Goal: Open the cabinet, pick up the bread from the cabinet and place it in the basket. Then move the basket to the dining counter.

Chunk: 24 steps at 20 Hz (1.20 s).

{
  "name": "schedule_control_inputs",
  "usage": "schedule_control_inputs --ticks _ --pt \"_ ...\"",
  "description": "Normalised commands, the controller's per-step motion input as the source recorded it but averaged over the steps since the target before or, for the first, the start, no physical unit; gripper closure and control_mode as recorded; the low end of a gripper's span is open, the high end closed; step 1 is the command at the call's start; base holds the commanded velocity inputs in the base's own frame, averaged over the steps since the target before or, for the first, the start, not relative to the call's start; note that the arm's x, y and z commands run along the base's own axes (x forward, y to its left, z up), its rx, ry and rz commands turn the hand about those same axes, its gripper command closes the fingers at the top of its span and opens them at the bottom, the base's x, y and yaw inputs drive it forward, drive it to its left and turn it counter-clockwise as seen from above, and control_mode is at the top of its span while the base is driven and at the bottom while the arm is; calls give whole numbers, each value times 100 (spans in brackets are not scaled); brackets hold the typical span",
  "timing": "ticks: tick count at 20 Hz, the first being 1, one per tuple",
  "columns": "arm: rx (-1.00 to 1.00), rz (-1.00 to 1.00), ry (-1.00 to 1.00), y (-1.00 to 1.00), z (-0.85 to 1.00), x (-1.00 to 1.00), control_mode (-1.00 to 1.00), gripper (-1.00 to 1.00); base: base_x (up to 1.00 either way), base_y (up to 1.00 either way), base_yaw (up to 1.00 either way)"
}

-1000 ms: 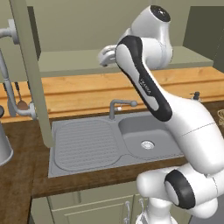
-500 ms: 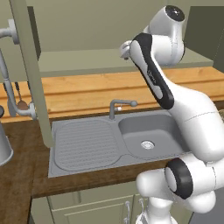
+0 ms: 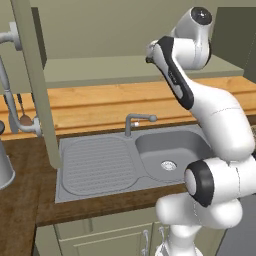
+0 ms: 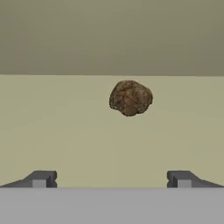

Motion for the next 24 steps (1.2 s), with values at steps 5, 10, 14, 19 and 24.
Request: schedule_control_inputs --ticks 5,10,14,19,24 --pt "0 -5 0 -25 -5 79 -100 -100 0 0 0" --pt "0 -1 0 -2 -11 73 -100 -100 0 0 0" --pt "0 0 1 -1 -28 47 -100 -100 0 0 0" --pt "0 0 0 -5 -22 40 -100 -100 0 0 0" --pt "0 0 0 0 -11 40 -100 -100 0 0 0"
